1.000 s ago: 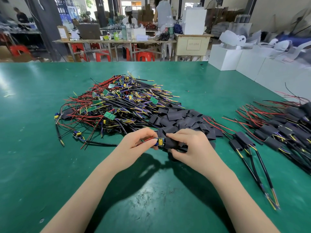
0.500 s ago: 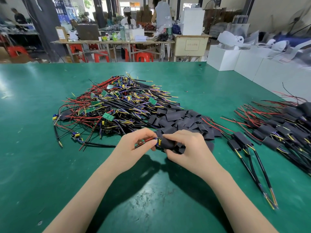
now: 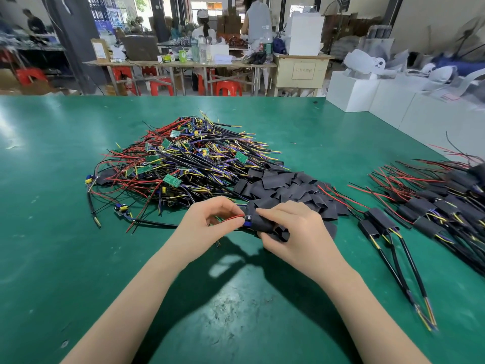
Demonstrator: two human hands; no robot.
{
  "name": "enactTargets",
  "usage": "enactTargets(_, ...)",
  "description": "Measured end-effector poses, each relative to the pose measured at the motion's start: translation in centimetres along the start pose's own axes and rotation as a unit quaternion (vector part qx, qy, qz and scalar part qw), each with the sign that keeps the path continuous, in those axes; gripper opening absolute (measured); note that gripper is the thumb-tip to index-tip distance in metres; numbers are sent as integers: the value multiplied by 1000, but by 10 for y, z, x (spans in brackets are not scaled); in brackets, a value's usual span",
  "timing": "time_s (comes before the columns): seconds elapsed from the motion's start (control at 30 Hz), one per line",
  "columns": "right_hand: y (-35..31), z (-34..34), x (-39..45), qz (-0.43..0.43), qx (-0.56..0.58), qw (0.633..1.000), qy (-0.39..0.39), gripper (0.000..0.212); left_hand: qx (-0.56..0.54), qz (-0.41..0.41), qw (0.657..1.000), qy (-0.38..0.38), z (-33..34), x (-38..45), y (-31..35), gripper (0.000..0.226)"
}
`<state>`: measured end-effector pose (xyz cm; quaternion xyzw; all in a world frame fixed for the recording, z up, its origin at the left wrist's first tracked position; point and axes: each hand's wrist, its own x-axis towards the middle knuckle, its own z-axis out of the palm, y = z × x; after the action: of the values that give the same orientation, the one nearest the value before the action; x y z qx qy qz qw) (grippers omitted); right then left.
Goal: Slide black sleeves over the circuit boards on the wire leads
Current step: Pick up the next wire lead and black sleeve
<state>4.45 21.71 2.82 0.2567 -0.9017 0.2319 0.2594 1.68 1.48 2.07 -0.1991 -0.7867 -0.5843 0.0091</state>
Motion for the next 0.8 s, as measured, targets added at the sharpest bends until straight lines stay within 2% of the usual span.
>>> enactTargets(0.2,-4,6,-1,7,-7,1000,11,35,-23,-21,999,28,11,-1,-2,12)
enactTargets(0.43,-6,13,-3,47,-7,999,17,25,-82,-104,991,16,13,0,-3,9)
enactTargets(0.7,-8,19,-1,35,-12,998,47,32,-105,-162,981,-14,12,2,-6,17)
enactTargets(0.8,-8,18,0,77,12,995,63,38,-127,-162,979,-1,10,3,-6,20)
